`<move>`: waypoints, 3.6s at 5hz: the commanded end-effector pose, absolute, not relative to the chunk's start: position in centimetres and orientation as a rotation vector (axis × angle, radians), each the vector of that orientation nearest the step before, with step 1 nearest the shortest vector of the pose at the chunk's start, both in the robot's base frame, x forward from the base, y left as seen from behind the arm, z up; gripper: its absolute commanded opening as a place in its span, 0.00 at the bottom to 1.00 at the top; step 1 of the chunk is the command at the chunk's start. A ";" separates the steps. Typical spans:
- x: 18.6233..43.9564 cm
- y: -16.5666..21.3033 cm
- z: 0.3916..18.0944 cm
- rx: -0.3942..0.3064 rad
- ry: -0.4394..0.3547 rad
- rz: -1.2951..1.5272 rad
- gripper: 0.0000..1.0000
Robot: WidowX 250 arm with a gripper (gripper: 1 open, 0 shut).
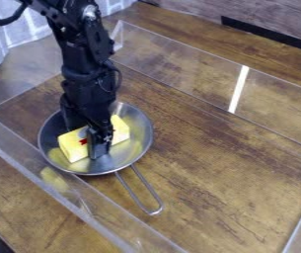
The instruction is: Remove the yellow object from inside the silver pan and put it on the table
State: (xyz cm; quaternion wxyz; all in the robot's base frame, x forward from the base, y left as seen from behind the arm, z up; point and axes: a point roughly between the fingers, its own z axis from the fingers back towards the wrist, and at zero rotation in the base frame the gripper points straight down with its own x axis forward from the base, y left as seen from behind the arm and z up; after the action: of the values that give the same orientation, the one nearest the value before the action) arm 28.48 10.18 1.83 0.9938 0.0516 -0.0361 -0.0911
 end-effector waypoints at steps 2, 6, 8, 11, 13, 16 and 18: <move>27.9 12.2 1.8 0.105 -0.092 -0.106 1.00; 28.3 12.4 2.0 0.099 -0.131 -0.111 1.00; 28.5 12.3 2.1 0.099 -0.139 -0.119 0.00; 28.9 12.0 2.0 0.107 -0.128 -0.125 0.00; 29.0 11.8 1.9 0.113 -0.118 -0.130 0.00; 29.2 11.5 1.8 0.121 -0.099 -0.136 0.00; 29.3 11.3 1.7 0.125 -0.086 -0.138 0.00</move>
State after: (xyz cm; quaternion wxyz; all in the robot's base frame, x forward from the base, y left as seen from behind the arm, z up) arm 29.08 11.27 1.91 0.9943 0.0610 -0.0423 -0.0761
